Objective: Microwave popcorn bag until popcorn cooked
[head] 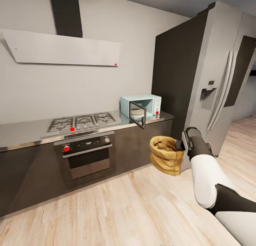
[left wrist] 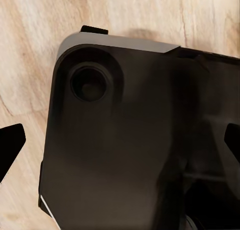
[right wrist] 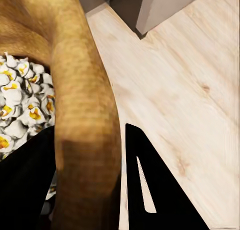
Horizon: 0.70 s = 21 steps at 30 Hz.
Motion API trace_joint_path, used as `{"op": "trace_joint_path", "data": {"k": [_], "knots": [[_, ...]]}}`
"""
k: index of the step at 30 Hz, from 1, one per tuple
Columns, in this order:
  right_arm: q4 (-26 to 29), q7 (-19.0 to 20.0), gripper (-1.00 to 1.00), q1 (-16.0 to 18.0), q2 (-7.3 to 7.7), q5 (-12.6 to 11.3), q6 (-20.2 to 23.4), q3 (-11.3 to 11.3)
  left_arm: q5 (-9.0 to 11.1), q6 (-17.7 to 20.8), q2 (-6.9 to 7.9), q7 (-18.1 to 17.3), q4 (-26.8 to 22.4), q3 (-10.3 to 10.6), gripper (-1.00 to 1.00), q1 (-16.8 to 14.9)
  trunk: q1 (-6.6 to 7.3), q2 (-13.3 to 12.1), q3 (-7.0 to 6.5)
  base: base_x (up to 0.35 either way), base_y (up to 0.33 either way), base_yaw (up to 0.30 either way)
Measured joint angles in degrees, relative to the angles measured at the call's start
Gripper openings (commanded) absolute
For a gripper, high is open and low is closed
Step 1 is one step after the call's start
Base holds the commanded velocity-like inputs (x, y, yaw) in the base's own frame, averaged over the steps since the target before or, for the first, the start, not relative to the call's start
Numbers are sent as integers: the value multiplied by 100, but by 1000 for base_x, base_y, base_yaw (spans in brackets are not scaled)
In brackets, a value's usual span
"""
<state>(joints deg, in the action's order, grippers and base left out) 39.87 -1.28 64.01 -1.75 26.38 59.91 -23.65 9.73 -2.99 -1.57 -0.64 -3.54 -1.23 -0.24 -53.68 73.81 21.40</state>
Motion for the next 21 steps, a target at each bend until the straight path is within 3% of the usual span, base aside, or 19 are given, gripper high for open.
{"op": "trace_joint_path", "data": {"k": [12, 16, 21], "knots": [[-54, 62, -100, 1, 292, -34, -6, -9, -29, -1, 1, 0, 0, 1, 100, 0, 0, 0, 0, 0, 0, -247], [-390, 105, -100, 1, 469, -55, -5, 32, -28, -1, 3, 0, 0, 0, 100, 0, 0, 0, 0, 0, 0, -248], [-445, 266, -100, 1, 554, -64, -6, 51, -28, -1, 1, 0, 0, 0, 100, 0, 0, 0, 0, 0, 0, -249]]}}
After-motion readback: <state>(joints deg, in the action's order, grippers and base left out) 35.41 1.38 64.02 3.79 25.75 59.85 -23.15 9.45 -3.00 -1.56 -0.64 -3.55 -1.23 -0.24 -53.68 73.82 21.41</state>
